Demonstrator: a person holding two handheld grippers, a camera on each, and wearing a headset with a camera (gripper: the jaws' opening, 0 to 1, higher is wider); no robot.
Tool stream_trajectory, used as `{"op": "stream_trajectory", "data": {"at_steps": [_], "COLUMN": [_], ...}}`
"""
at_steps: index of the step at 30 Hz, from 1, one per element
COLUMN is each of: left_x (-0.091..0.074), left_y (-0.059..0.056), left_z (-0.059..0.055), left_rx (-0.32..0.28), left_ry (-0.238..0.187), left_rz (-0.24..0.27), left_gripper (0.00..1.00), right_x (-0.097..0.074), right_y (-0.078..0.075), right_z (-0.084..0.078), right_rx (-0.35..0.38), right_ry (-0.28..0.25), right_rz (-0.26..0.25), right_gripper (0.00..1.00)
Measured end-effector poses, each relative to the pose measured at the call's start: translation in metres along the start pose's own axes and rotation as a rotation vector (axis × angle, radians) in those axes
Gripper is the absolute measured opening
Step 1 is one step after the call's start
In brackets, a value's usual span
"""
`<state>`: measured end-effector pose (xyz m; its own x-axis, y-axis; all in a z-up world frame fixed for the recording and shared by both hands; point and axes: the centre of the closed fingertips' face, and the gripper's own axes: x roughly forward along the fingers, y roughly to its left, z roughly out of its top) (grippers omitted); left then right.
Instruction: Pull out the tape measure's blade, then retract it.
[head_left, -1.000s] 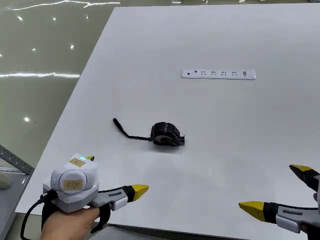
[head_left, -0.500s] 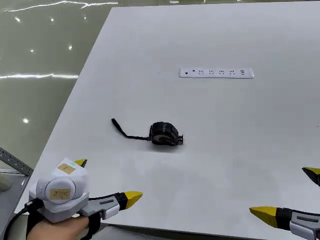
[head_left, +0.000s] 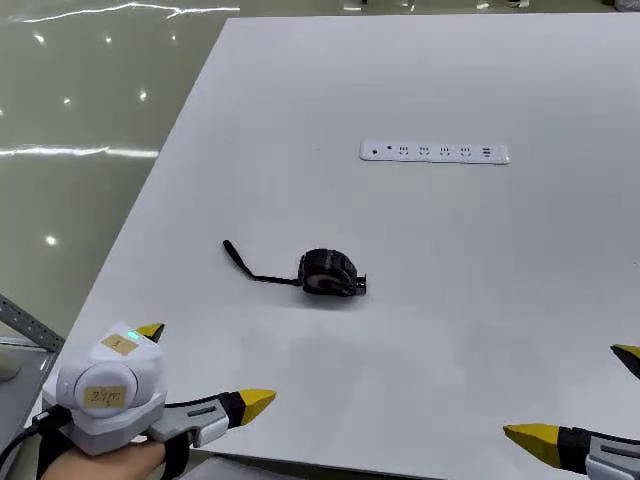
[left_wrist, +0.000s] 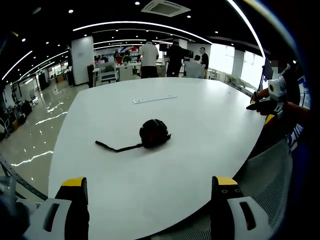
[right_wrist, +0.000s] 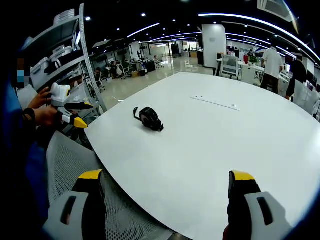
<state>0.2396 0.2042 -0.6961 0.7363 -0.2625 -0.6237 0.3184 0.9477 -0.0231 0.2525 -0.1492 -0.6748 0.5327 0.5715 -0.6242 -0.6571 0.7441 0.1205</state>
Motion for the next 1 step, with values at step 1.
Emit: {"op": "stream_trajectory", "data": {"at_steps": [1], "left_x": [0.0000], "left_y": [0.0003], "left_z": [-0.0002], "left_rx": [-0.001], "left_ry": [0.000], "left_rz": [0.001], "left_gripper": [1.00], "right_x": [0.0000], "right_y": [-0.0004], "right_z": [0.0001], "right_rx": [-0.001], "right_ry": [-0.002], "right_rz": [0.000], "right_gripper": [1.00]}}
